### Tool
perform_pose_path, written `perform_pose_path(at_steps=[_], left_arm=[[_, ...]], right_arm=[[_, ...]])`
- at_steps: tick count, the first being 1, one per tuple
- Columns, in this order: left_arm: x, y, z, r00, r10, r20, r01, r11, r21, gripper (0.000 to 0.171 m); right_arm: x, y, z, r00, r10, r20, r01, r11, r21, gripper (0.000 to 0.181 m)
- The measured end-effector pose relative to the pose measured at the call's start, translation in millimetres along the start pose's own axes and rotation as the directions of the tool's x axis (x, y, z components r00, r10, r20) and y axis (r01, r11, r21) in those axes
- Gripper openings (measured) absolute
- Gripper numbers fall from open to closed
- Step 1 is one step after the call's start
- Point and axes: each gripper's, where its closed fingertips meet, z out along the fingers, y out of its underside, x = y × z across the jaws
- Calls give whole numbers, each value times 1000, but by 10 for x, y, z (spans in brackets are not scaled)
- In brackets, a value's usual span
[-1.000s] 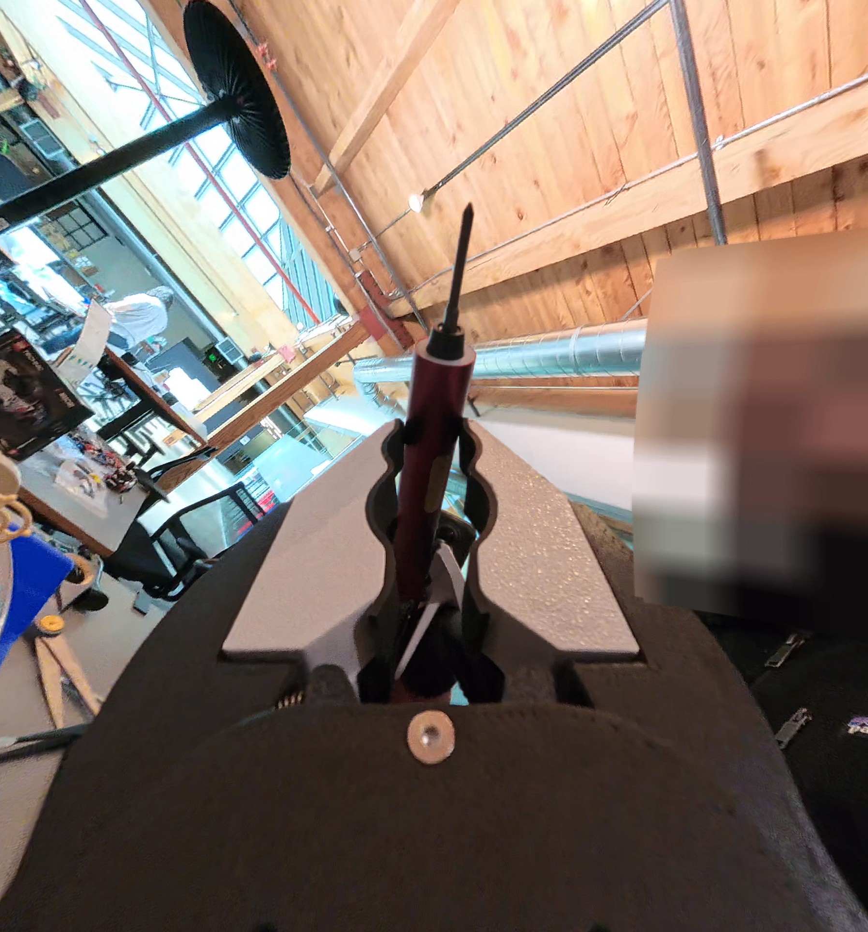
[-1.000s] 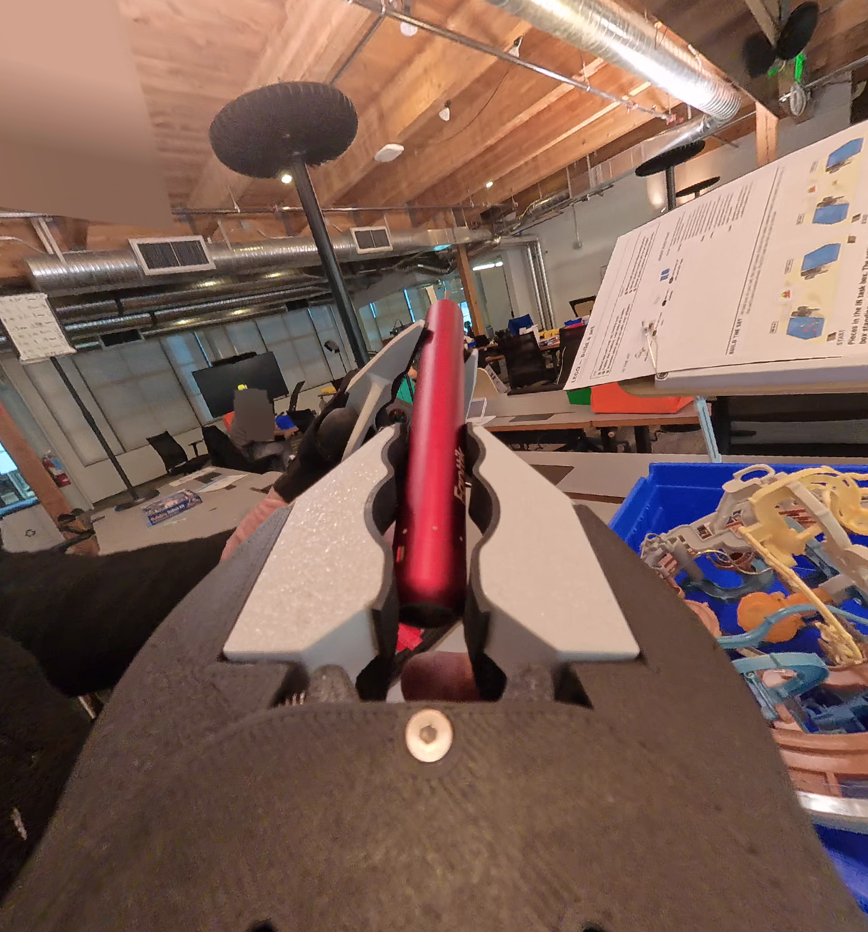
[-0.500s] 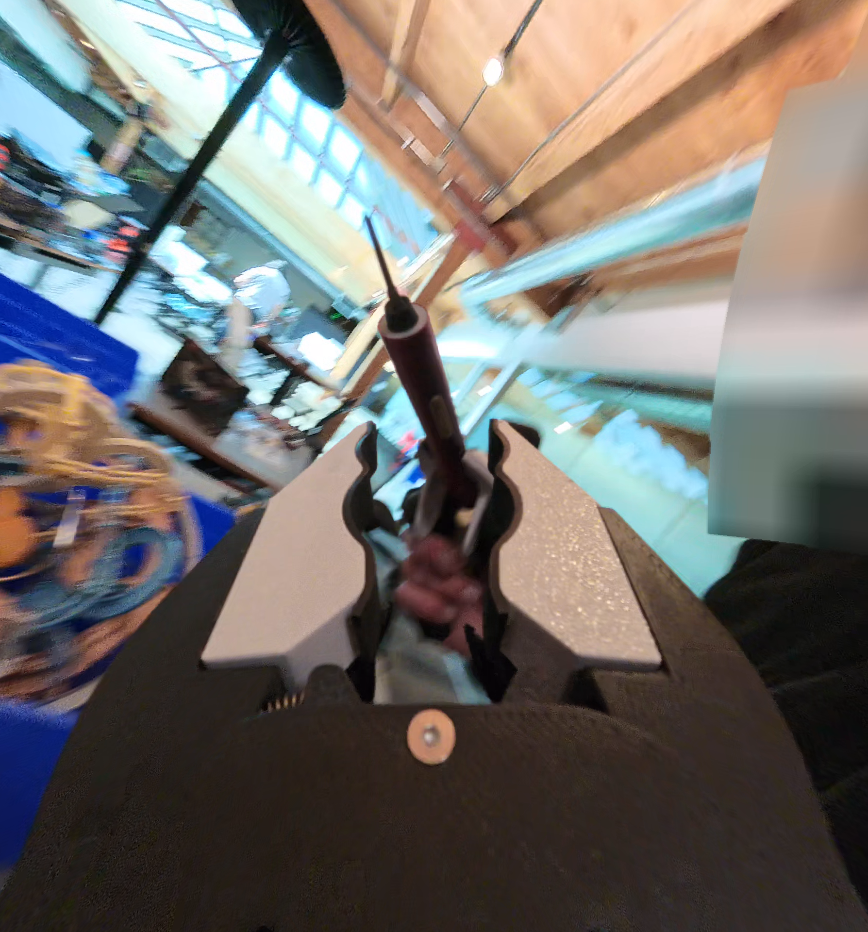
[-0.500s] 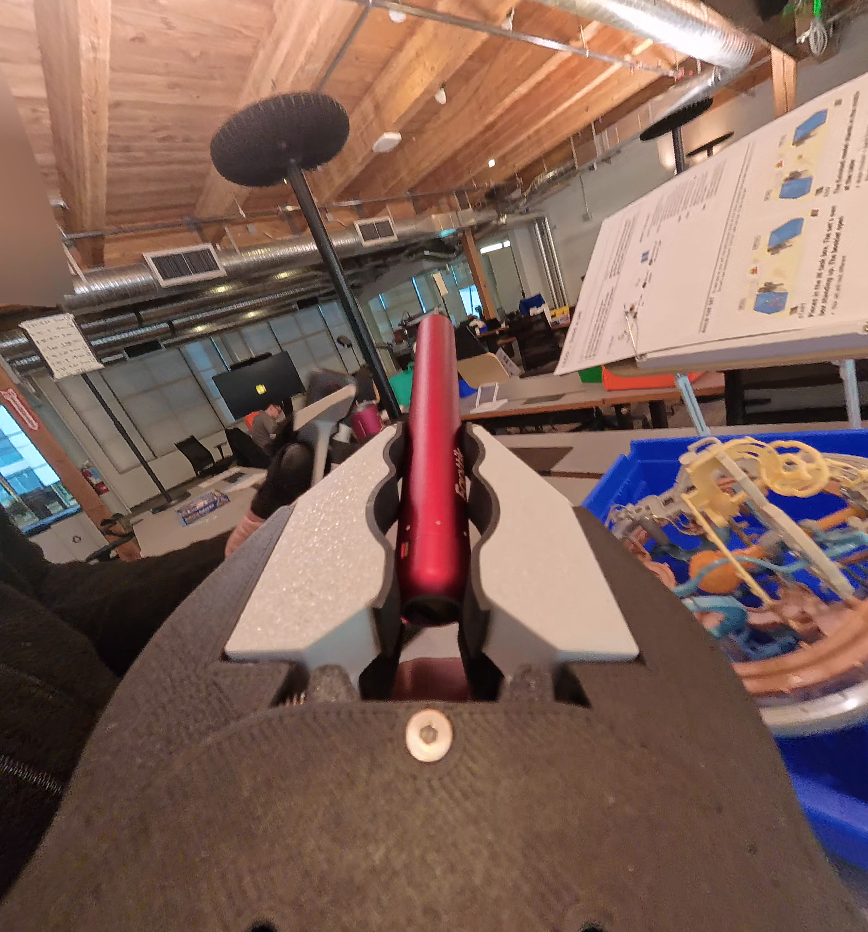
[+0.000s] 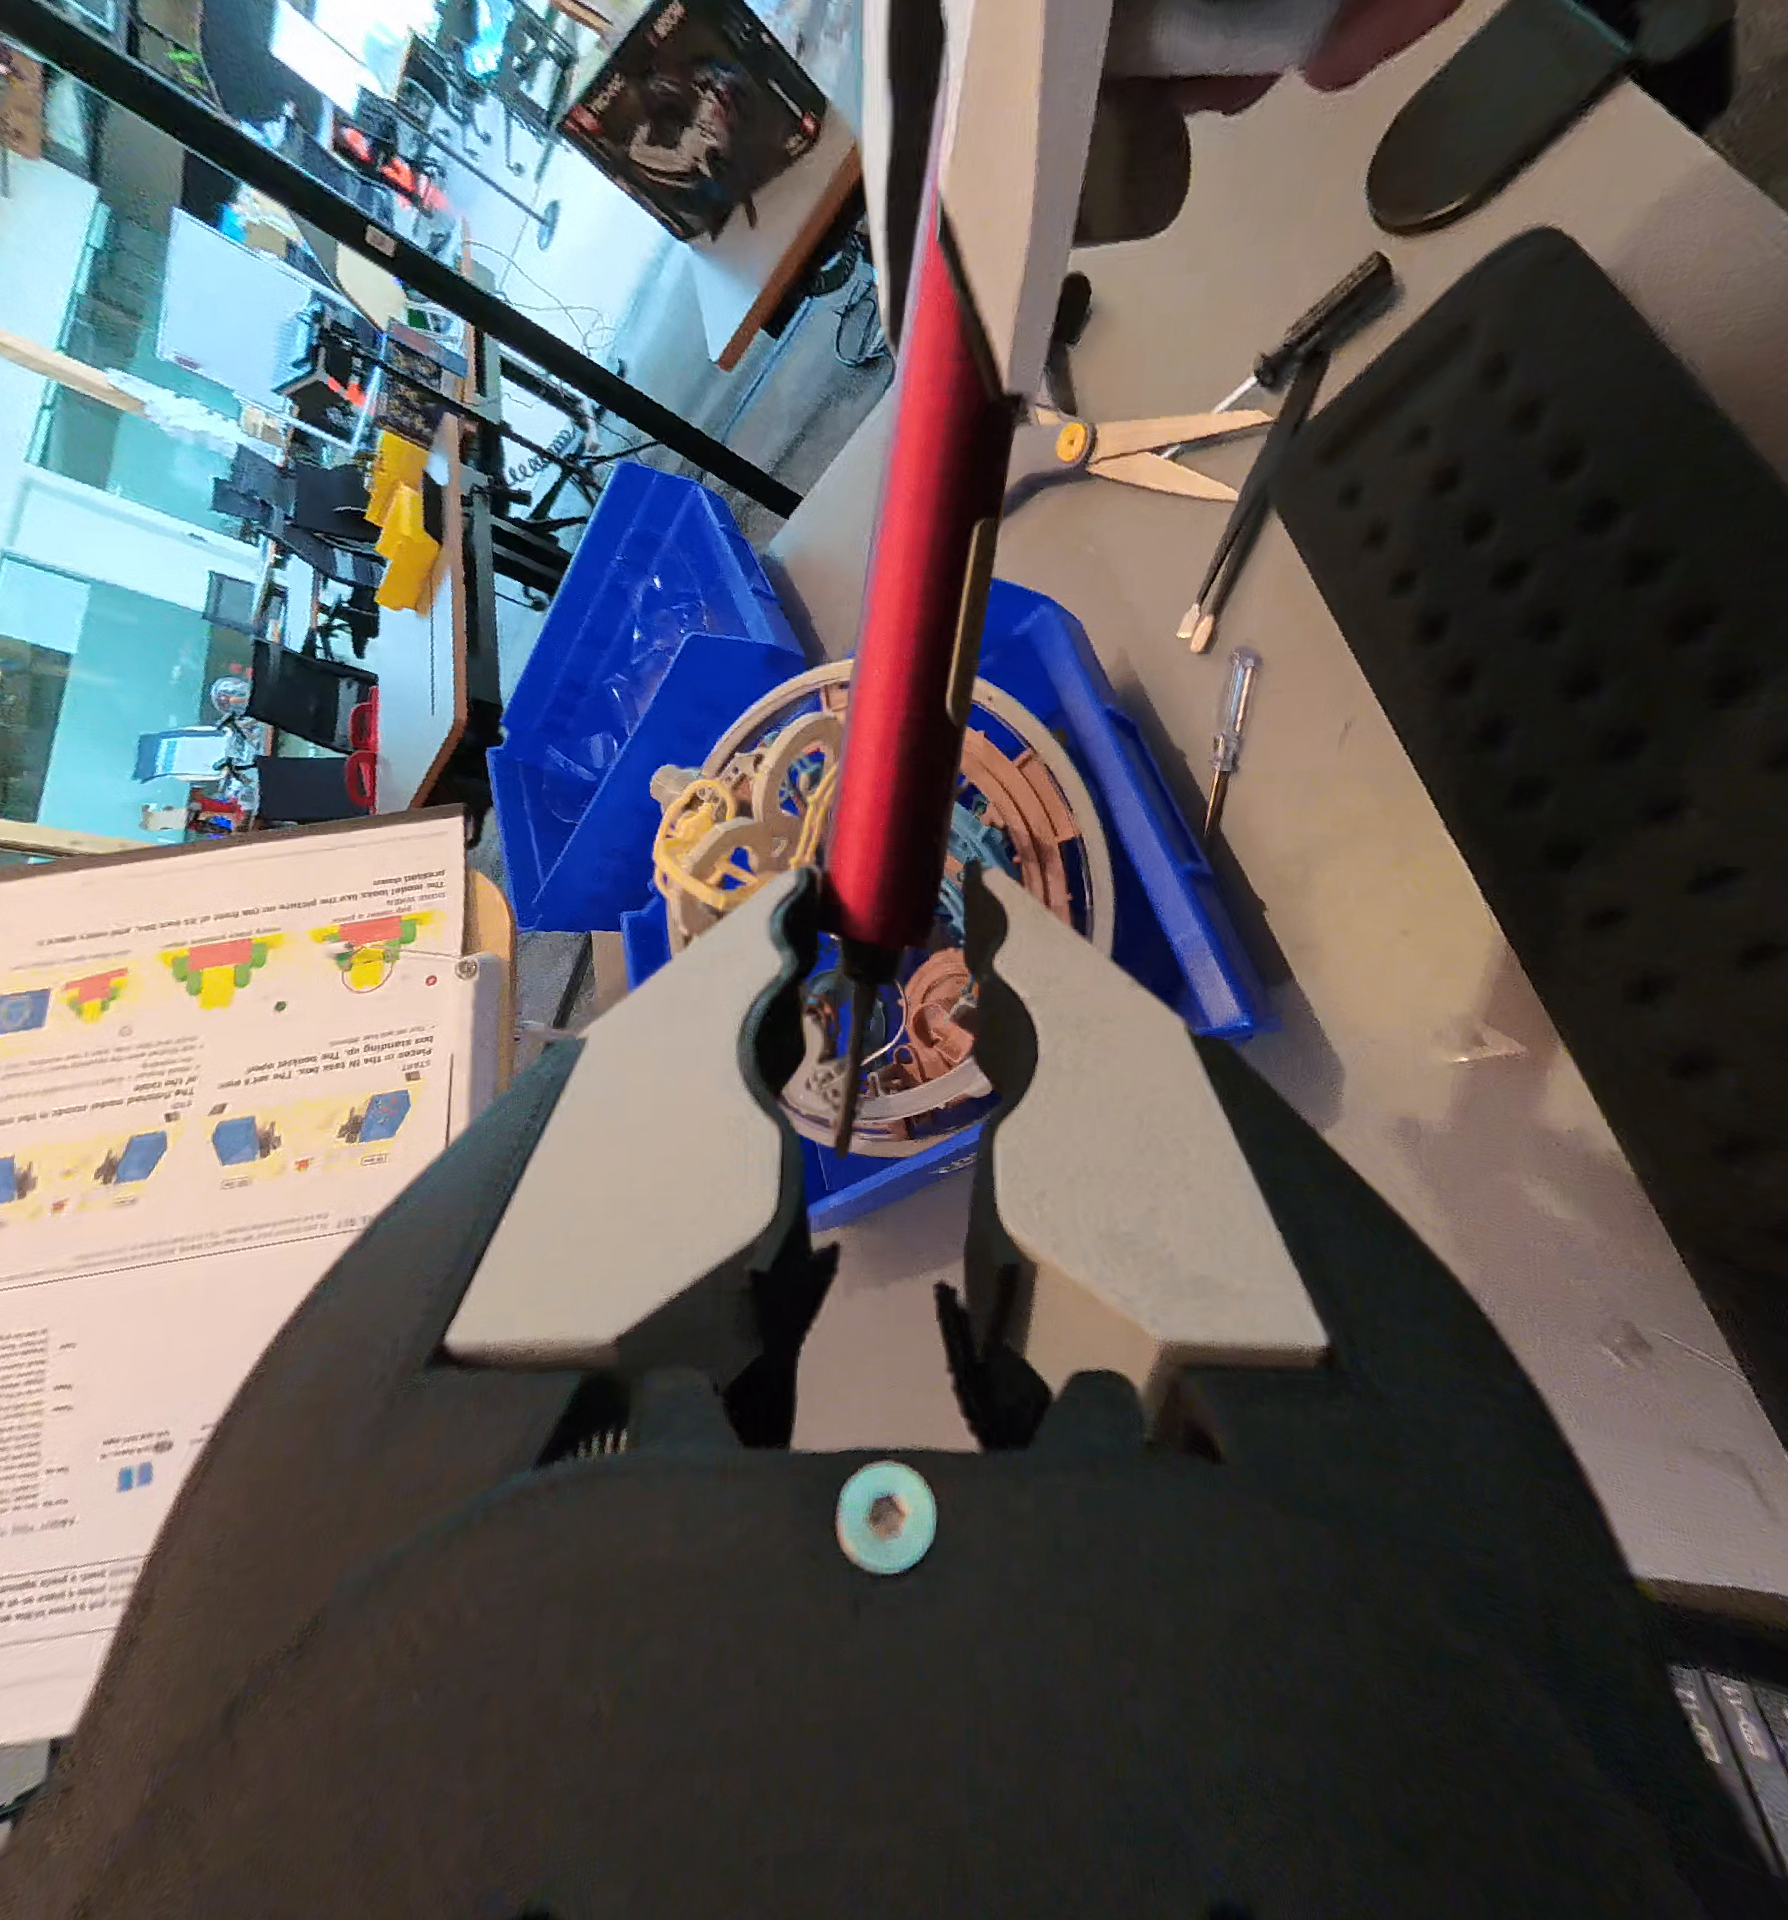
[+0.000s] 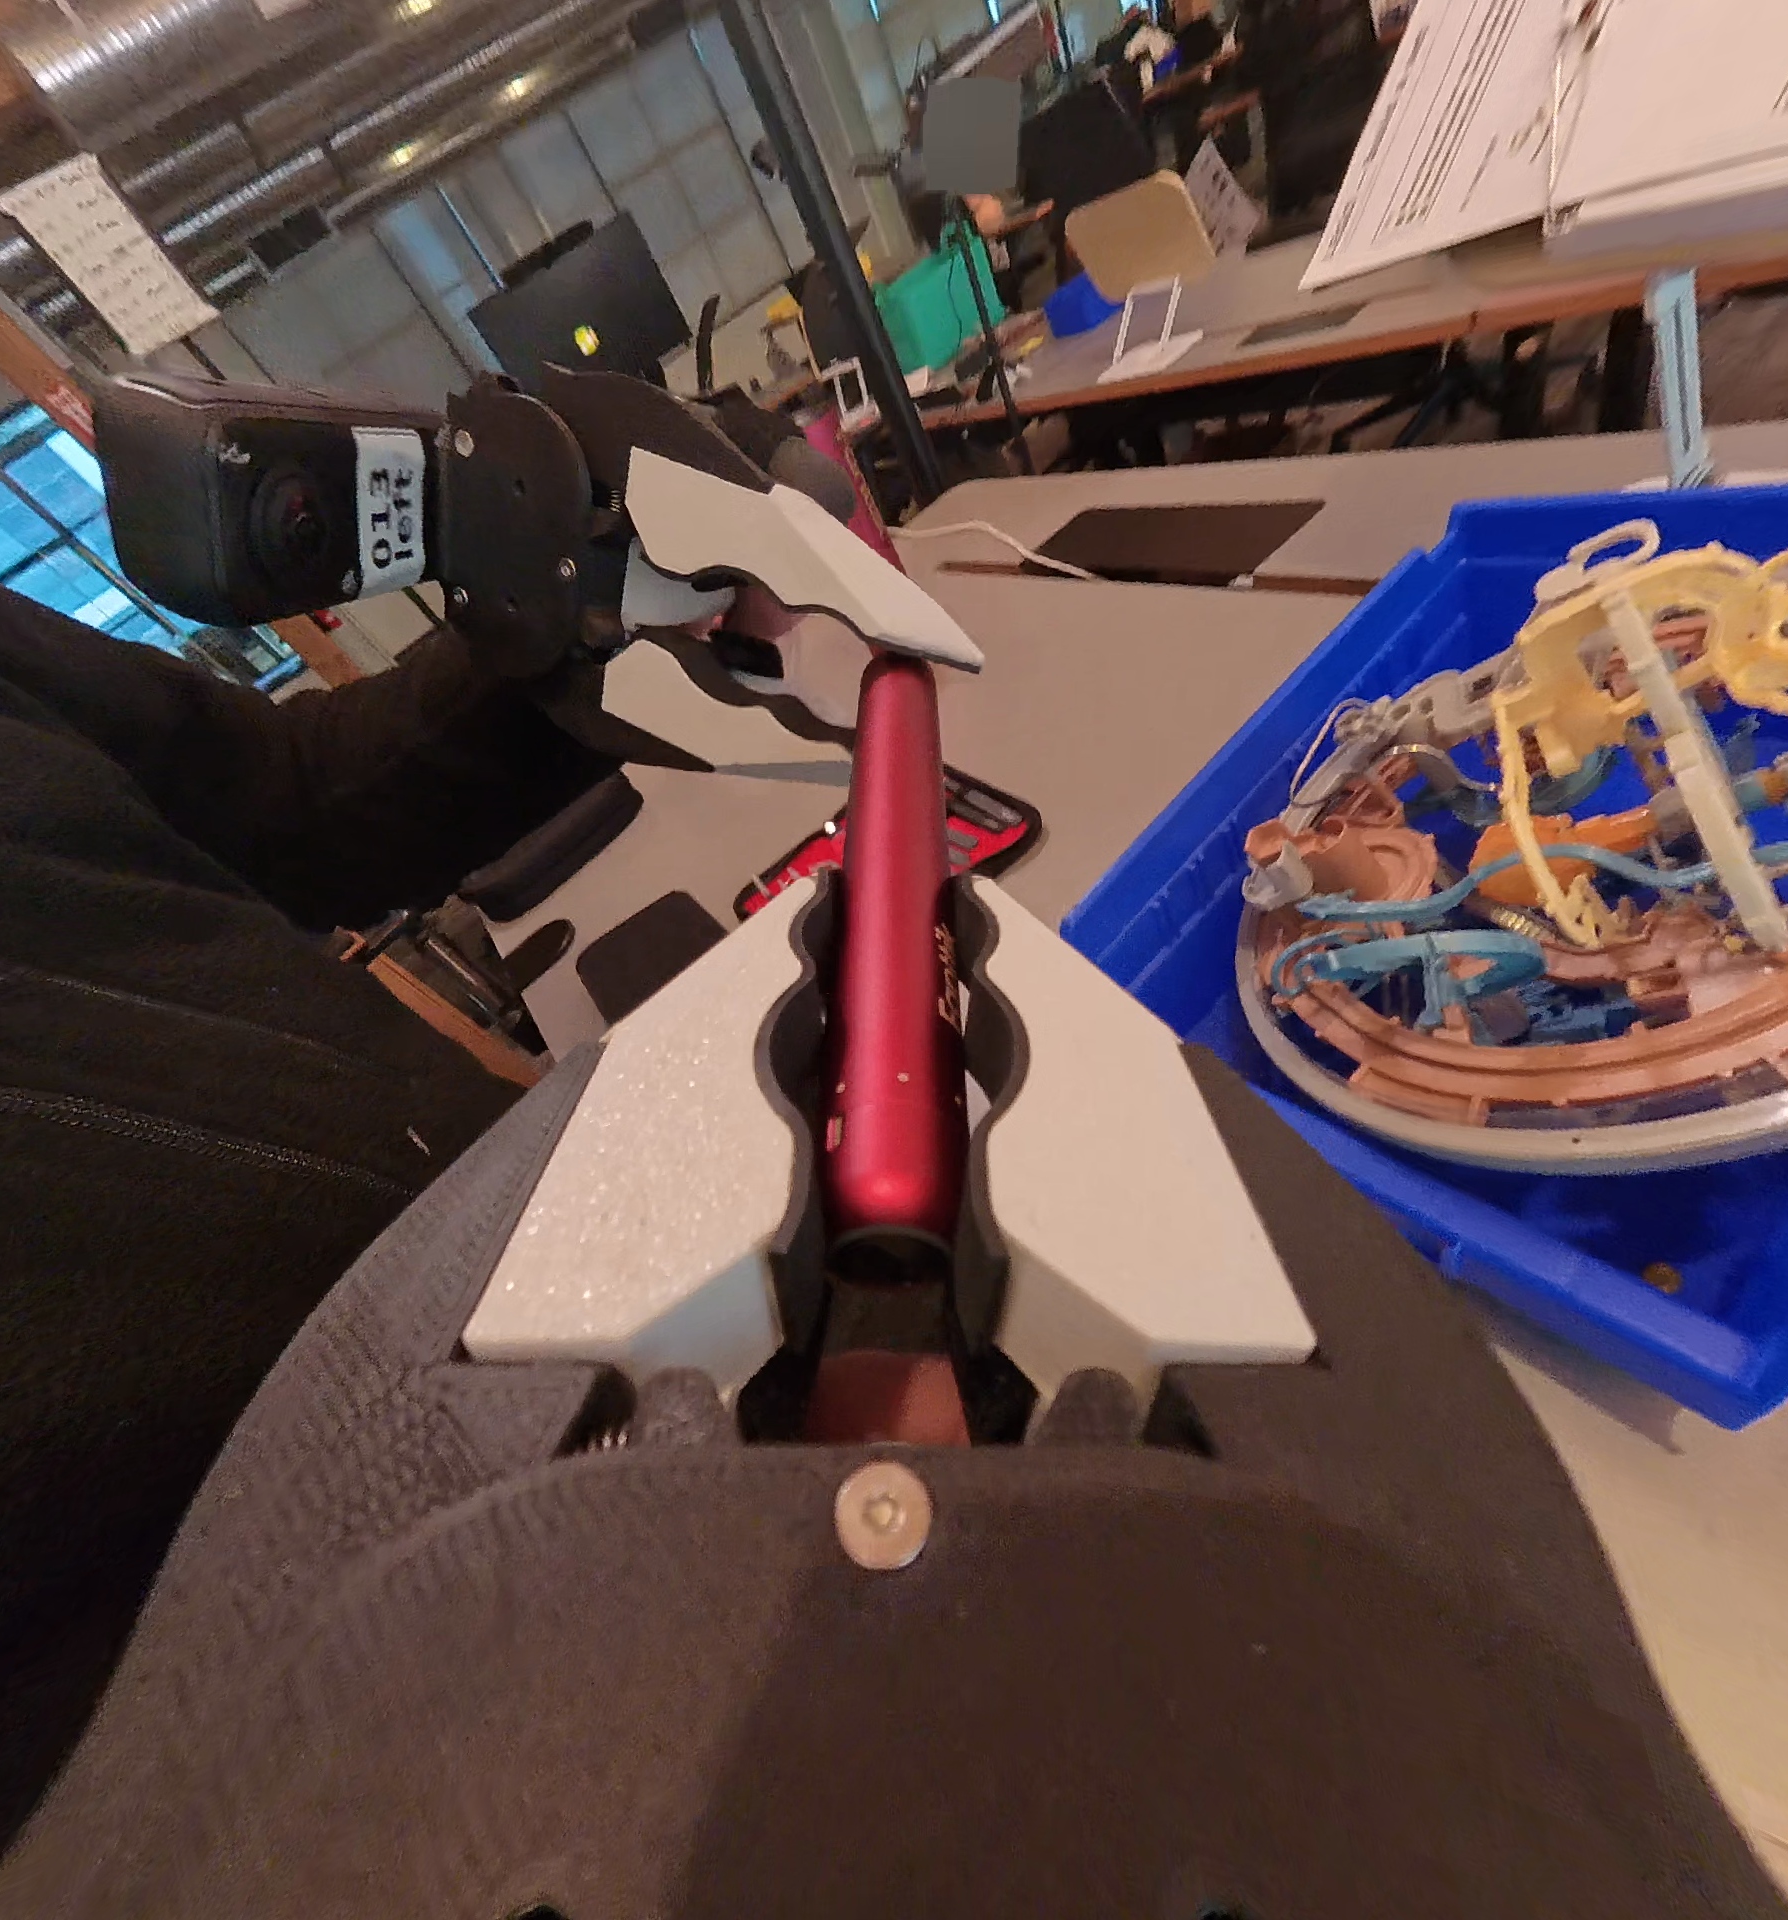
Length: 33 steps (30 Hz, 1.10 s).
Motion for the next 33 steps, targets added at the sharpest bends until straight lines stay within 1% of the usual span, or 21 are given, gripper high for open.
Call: perform_pose_path(at_steps=[1, 5, 8, 10, 12, 14, 17, 18, 20, 22, 26, 28, 30, 33], left_arm=[[33, 3, 24, 1000, 3, -9, -3, 1000, -5, 21], [157, -28, 114, 999, -24, -36, 24, 1000, 5, 20], [203, -63, 155, 997, -65, -38, 67, 997, 48, 20], [192, -112, 150, 992, -122, -36, 126, 986, 106, 21], [196, -175, 138, 985, -168, -43, 173, 971, 167, 21], [243, -252, 144, 976, -204, -70, 215, 953, 214, 21], [241, -354, 126, 965, -246, -91, 262, 923, 281, 20], [220, -381, 113, 962, -257, -95, 274, 913, 301, 20], [180, -419, 90, 955, -277, -103, 295, 896, 331, 20], [139, -457, 48, 945, -303, -126, 328, 869, 369, 20], [85, -545, -3, 929, -334, -162, 371, 824, 428, 20], [51, -591, -26, 919, -351, -177, 393, 798, 458, 20], [38, -629, -32, 911, -361, -198, 411, 777, 477, 20], [27, -694, -28, 892, -386, -234, 451, 739, 500, 19]], right_arm=[[9, 39, 7, 1000, 5, -5, -5, 1000, -23, 19], [31, 126, -22, 999, 30, -15, -31, 997, -70, 19], [36, 156, -65, 999, 39, -23, -41, 995, -88, 19], [21, 117, -95, 999, 40, -25, -42, 997, -70, 19], [-4, 21, -136, 999, 42, -23, -43, 999, -30, 19], [-67, -143, -187, 998, 57, 10, -57, 998, 41, 17], [-94, -271, -249, 999, 39, 9, -40, 996, 74, 16], [-95, -299, -271, 999, 36, 9, -37, 996, 84, 19], [-113, -399, -330, 999, 43, 25, -47, 988, 144, 23], [-121, -440, -367, 999, 37, 24, -41, 984, 171, 32], [-151, -535, -377, 994, 73, 77, -89, 966, 244, 40], [-117, -595, -401, 991, 100, 90, -122, 949, 290, 40], [-105, -644, -429, 987, 115, 109, -145, 934, 327, 32], [-92, -655, -417, 986, 122, 116, -155, 926, 345, 38]])
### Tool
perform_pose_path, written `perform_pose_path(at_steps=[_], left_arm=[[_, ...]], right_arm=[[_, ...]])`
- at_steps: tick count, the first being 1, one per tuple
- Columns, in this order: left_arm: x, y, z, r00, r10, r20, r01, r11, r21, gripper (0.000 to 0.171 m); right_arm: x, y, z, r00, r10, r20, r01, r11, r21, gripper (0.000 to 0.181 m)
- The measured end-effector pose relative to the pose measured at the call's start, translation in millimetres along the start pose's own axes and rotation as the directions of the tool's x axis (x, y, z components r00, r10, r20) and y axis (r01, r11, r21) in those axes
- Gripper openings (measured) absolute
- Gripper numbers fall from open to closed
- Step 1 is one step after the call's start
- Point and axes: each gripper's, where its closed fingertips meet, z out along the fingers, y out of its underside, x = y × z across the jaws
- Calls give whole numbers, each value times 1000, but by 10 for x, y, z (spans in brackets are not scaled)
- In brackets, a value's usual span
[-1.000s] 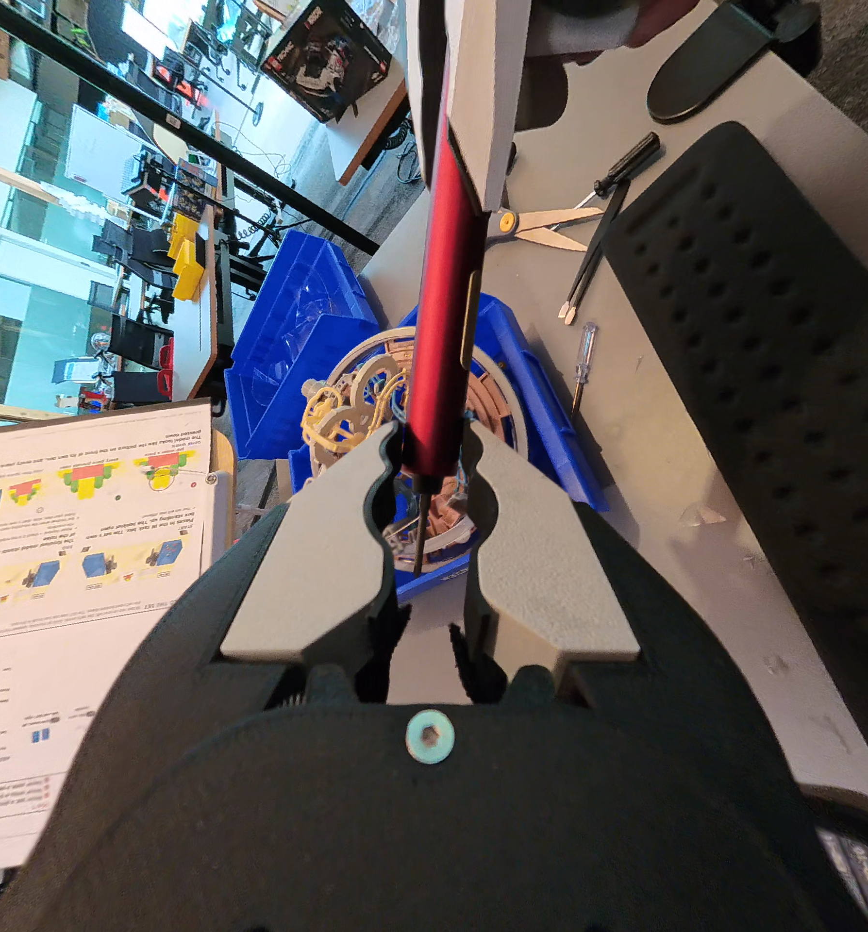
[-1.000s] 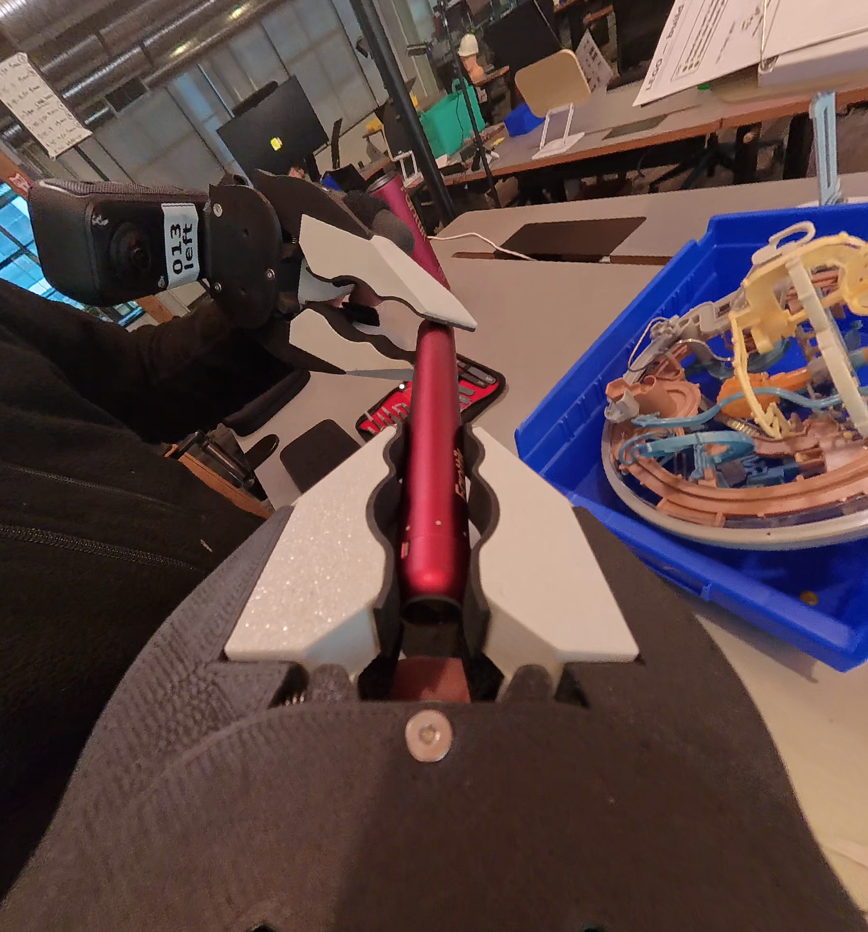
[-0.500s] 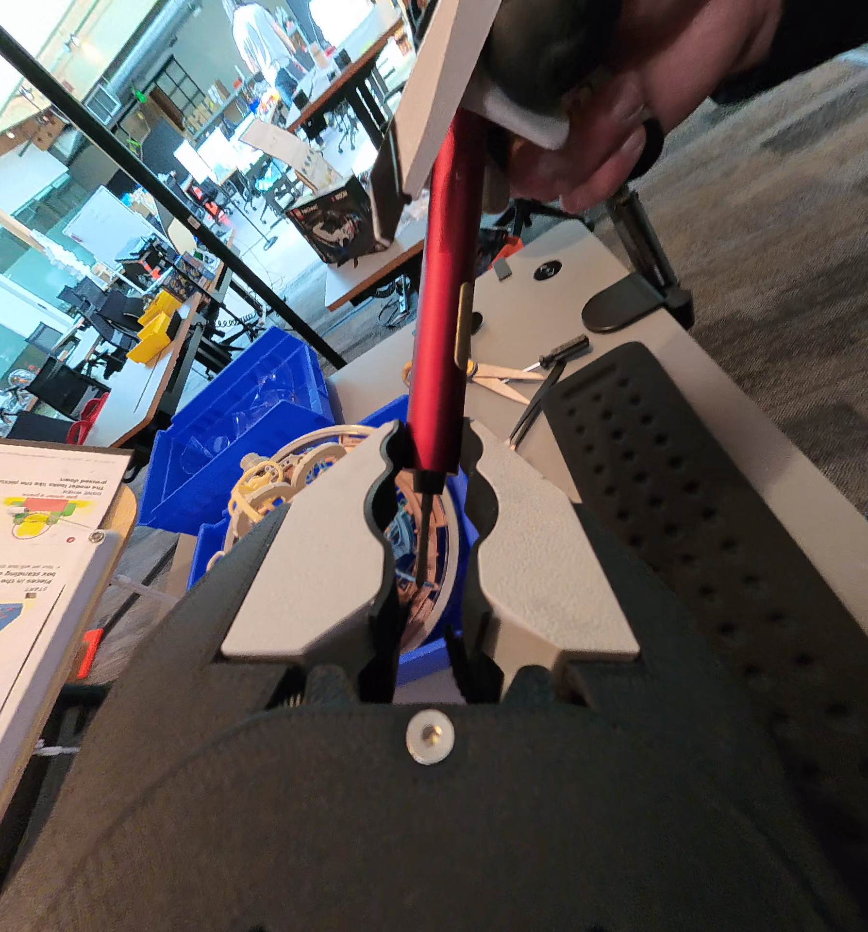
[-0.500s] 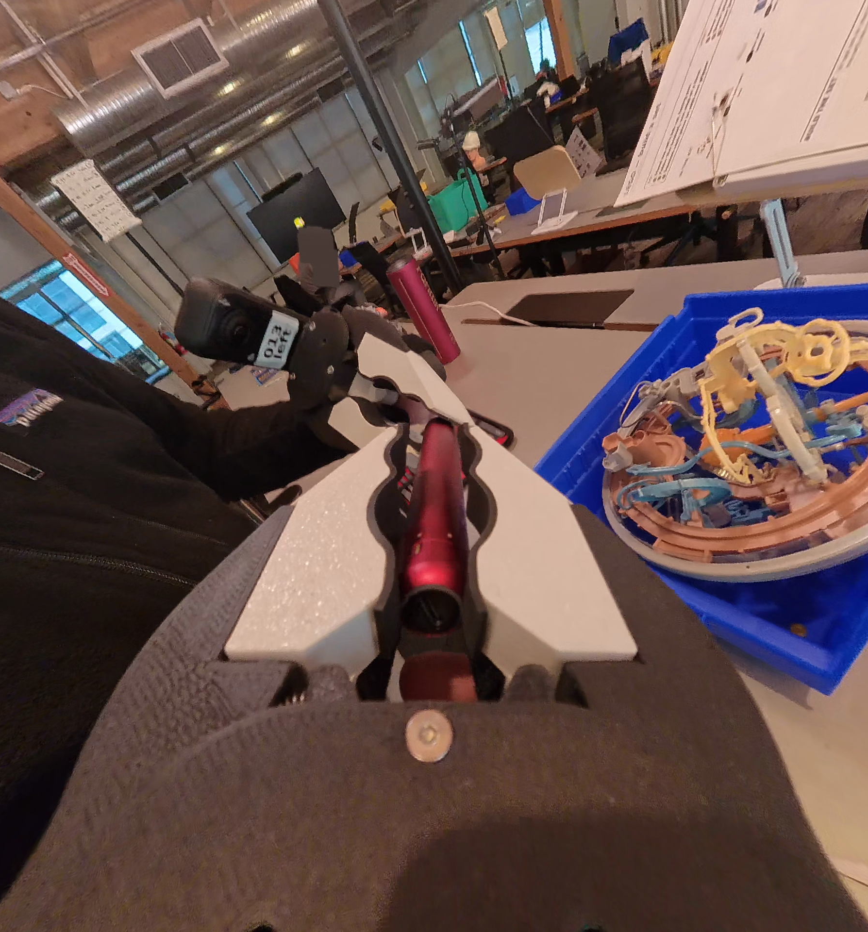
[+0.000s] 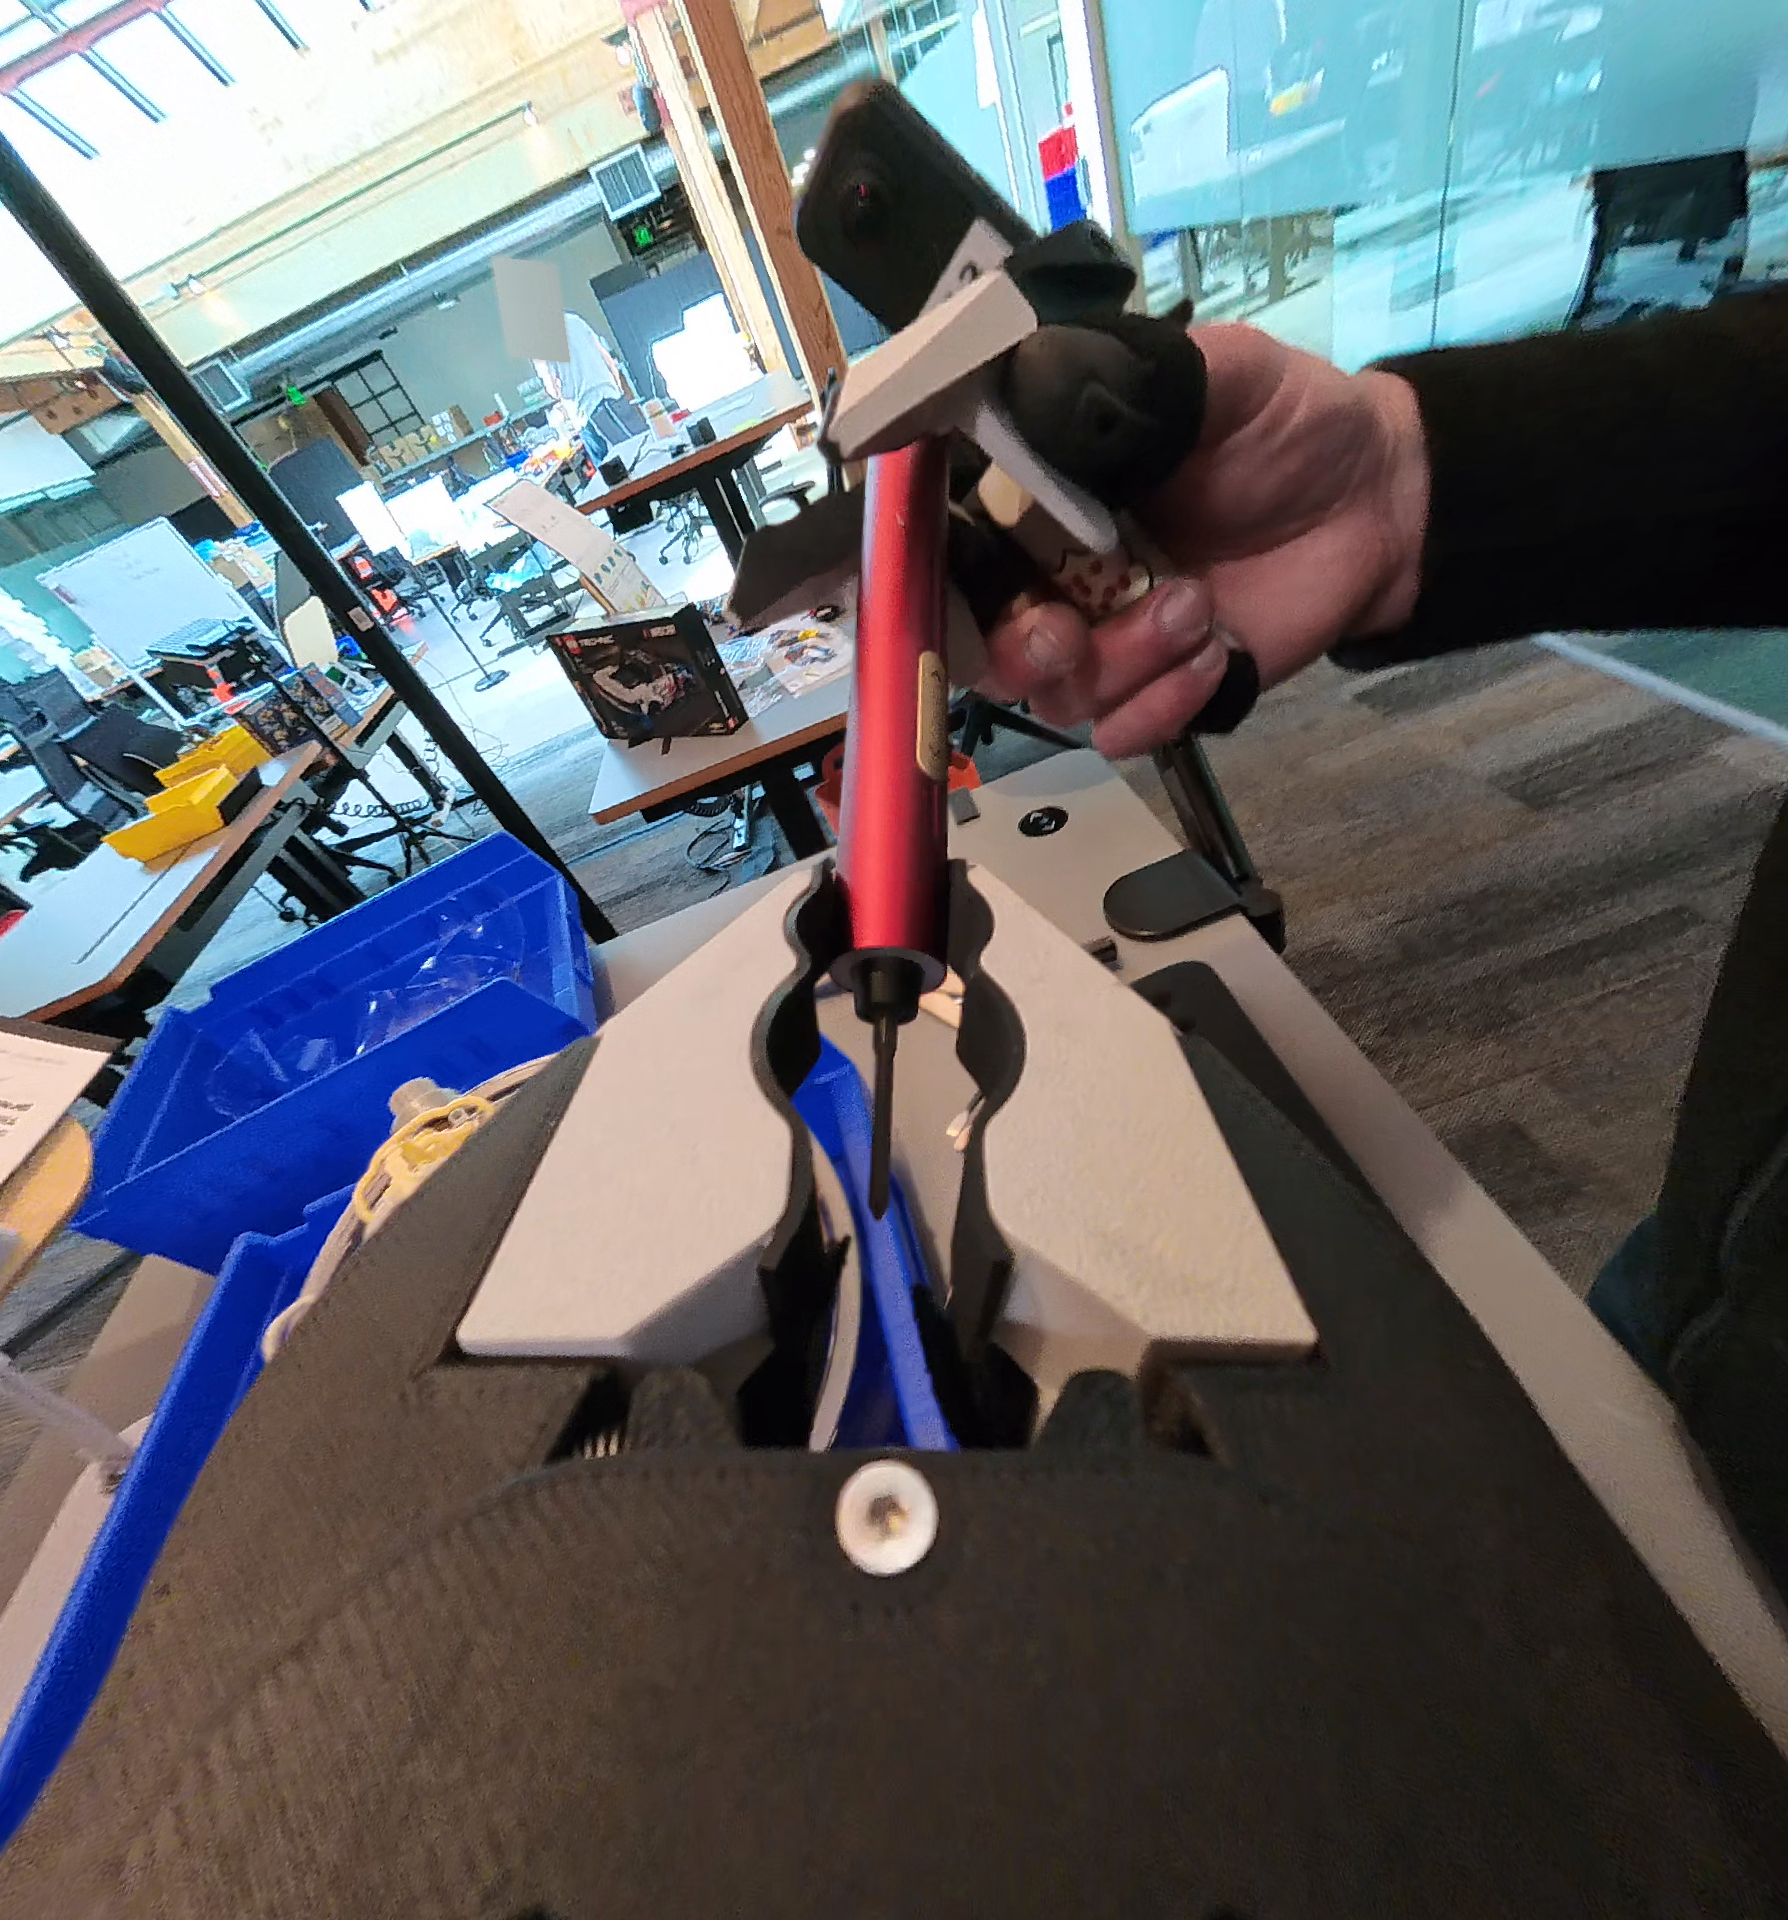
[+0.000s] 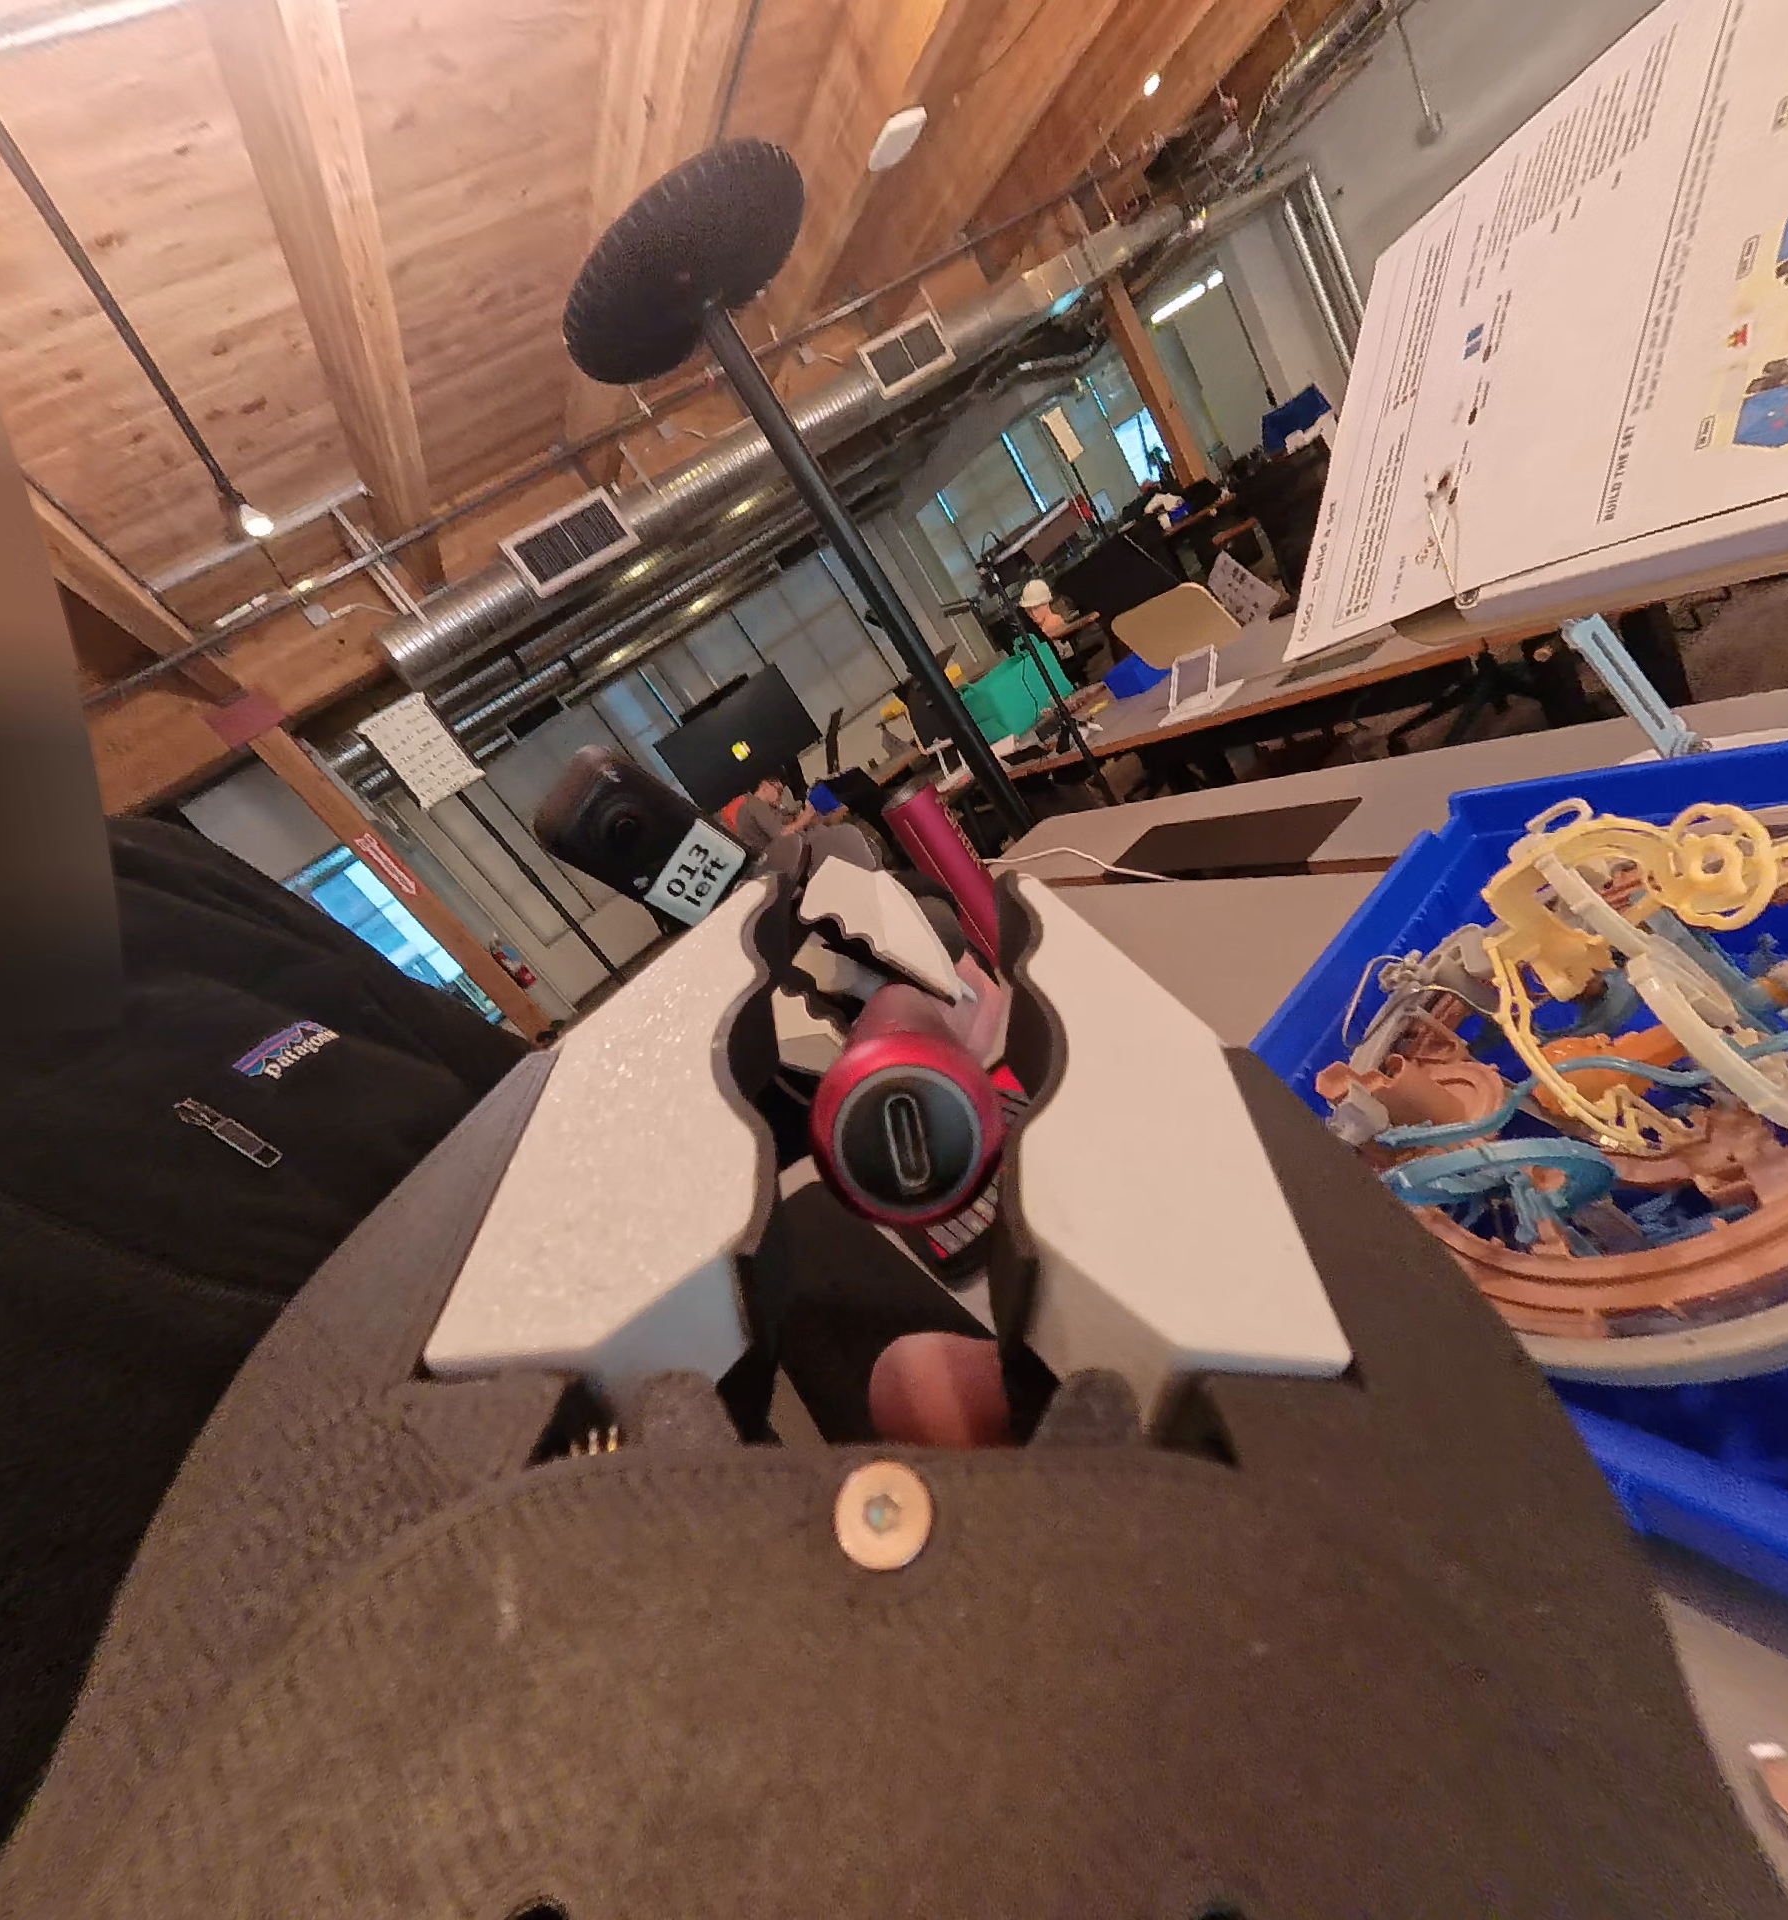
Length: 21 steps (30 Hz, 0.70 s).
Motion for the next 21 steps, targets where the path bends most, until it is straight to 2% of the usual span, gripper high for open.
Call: perform_pose_path(at_steps=[1, 3, 8, 14, 21], left_arm=[[9, -29, 17, 1000, -19, -7, 19, 1000, 22, 20], [34, -79, 66, 998, -63, -25, 64, 996, 58, 20], [80, -177, 172, 979, -178, -100, 189, 974, 124, 19], [61, -181, 181, 970, -173, -170, 191, 977, 97, 20], [-17, -176, 226, 986, -84, -147, 96, 992, 77, 19]], right_arm=[[-10, 0, 20, 1000, 6, 13, -6, 1000, 13, 42], [-7, -3, 60, 1000, -4, 11, 4, 999, 45, 38], [-79, 220, 177, 997, -14, 80, 18, 998, -52, 39], [-76, 374, 83, 992, -81, 94, 101, 969, -225, 26], [15, 319, 55, 996, -65, 67, 78, 973, -219, 23]])
